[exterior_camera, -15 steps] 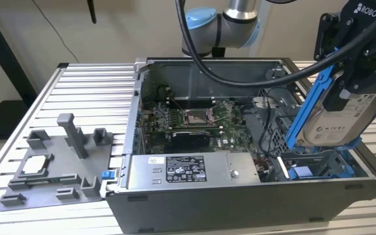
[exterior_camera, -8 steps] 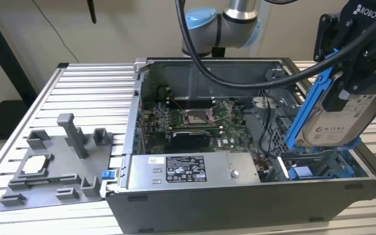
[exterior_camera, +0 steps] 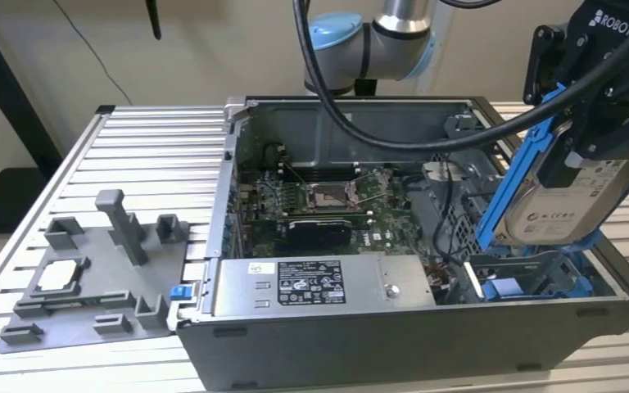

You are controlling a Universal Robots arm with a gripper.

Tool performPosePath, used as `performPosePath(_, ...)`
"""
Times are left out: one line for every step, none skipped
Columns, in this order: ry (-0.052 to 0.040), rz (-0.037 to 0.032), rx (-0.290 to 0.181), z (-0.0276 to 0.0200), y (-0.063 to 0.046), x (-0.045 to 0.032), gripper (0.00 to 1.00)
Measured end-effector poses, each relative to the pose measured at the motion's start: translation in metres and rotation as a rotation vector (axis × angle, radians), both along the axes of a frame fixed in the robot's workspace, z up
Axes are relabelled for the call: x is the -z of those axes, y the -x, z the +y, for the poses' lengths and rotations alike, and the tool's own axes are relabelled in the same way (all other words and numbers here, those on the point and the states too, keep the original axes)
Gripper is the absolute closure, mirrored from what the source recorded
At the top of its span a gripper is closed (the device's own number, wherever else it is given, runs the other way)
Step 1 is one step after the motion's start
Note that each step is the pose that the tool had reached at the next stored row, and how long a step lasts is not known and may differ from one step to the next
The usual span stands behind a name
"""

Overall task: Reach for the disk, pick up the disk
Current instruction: 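Pick up the disk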

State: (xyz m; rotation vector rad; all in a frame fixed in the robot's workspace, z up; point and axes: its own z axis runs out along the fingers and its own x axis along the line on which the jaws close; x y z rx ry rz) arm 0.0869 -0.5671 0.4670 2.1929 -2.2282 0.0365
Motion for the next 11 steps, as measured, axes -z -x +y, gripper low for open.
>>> performPosePath(0.0001, 0.0000, 0.000, 0.0000, 0.0000, 0.0000, 1.00)
performPosePath(0.0000, 0.0000, 0.000, 0.0000, 0.0000, 0.0000, 1.00)
performPosePath(0.0001, 0.0000, 0.000, 0.0000, 0.0000, 0.0001, 1.00)
performPosePath(-0.0003, 0.0000, 0.000, -0.0001, 0.0000, 0.0003, 1.00)
performPosePath(-0.0008, 0.0000, 0.000, -0.0001, -0.0002, 0.0006, 1.00)
performPosePath(-0.0016, 0.0000, 0.000, -0.0002, -0.0004, 0.0011, 1.00)
performPosePath(-0.0020, 0.0000, 0.000, -0.0003, -0.0007, 0.0015, 1.00)
performPosePath(-0.0026, 0.0000, 0.000, -0.0005, -0.0010, 0.0020, 1.00)
performPosePath(-0.0037, 0.0000, 0.000, -0.0007, -0.0012, 0.0028, 1.00)
performPosePath(-0.0046, 0.0000, 0.000, -0.0008, -0.0013, 0.0038, 1.00)
performPosePath(-0.0058, 0.0000, 0.000, -0.0009, -0.0014, 0.0049, 1.00)
